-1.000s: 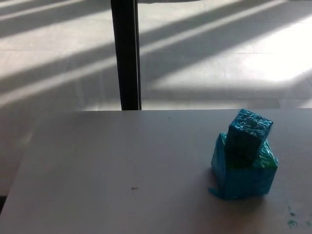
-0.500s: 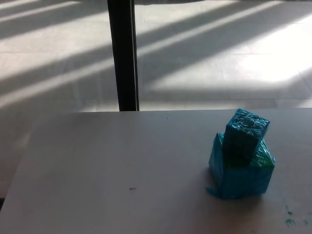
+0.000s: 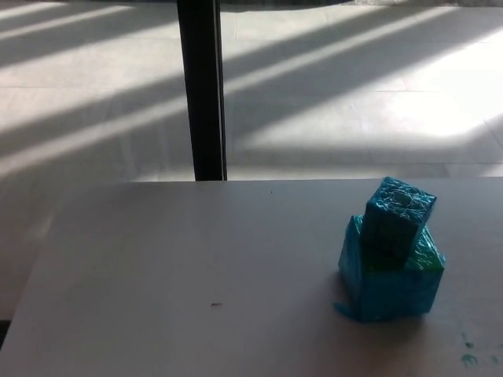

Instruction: The robot uses its right hand to pick up the small cube kept on the middle on the desk and place it on the bigger cube kept next to it

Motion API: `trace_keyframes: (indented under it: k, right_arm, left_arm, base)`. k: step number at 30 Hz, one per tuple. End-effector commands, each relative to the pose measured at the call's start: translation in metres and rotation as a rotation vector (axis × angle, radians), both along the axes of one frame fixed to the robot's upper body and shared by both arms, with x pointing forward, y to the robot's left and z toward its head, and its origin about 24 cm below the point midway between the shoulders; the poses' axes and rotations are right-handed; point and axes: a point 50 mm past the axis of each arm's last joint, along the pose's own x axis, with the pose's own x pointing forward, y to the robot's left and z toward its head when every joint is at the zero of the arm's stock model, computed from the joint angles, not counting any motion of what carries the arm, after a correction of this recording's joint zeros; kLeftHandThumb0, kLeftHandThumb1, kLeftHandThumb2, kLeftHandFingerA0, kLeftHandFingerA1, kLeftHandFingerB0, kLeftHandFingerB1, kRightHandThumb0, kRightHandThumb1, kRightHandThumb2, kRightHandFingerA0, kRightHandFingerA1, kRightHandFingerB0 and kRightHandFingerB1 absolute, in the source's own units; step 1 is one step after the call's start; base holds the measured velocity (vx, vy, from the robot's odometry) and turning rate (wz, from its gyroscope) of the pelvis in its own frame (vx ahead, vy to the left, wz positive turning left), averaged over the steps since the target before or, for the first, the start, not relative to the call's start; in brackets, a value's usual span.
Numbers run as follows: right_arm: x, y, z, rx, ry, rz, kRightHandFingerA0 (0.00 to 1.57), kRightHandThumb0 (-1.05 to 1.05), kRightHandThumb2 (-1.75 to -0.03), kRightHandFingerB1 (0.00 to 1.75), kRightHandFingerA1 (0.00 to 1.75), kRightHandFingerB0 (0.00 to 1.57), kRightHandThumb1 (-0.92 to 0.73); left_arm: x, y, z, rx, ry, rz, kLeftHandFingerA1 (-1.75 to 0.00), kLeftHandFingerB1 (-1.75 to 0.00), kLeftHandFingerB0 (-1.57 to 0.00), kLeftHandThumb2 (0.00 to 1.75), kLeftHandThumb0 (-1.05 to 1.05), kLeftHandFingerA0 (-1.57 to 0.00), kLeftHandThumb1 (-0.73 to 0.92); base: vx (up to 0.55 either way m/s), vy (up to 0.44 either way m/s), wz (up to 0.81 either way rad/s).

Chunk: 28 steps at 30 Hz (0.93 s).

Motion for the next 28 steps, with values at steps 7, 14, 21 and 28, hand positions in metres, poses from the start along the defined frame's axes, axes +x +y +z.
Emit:
trace_keyframes:
  k: [7,14,21,28]
  right_arm:
    - [-0.0088,-0.0027,-0.0050,0.034,0.011,-0.047,0.16,-0.64,-0.57,0.47,0.67,0.27,-0.60]
    - [-0.0058,0.0016,-0.0090,0.079,0.055,-0.008,0.14,-0.60,-0.59,0.44,0.65,0.23,-0.62]
    - [-0.0041,0.0028,-0.0093,0.083,0.060,0.015,0.16,-0.60,-0.58,0.45,0.66,0.22,-0.61]
    - [-0.0031,0.0017,-0.0059,0.046,0.079,0.034,0.19,-0.65,-0.58,0.44,0.66,0.21,-0.62]
  left_arm:
    - [-0.0031,0.0021,0.0016,-0.002,-0.009,0.011,-0.55,-0.39,-0.44,0.62,-0.69,-0.44,0.72]
    - [-0.0038,0.0025,0.0020,0.008,-0.007,0.007,-0.56,-0.40,-0.43,0.63,-0.69,-0.45,0.72]
    - [-0.0016,0.0025,0.0022,-0.010,-0.037,0.040,-0.58,-0.42,-0.46,0.61,-0.72,-0.44,0.70]
    - [0.0017,0.0011,0.0012,0.007,-0.028,0.039,-0.57,-0.41,-0.47,0.62,-0.71,-0.47,0.70]
  base:
    - [0.00,0.000,0.00]
    - [0.00,0.000,0.00]
    - [0.00,0.000,0.00]
    - [0.00,0.000,0.00]
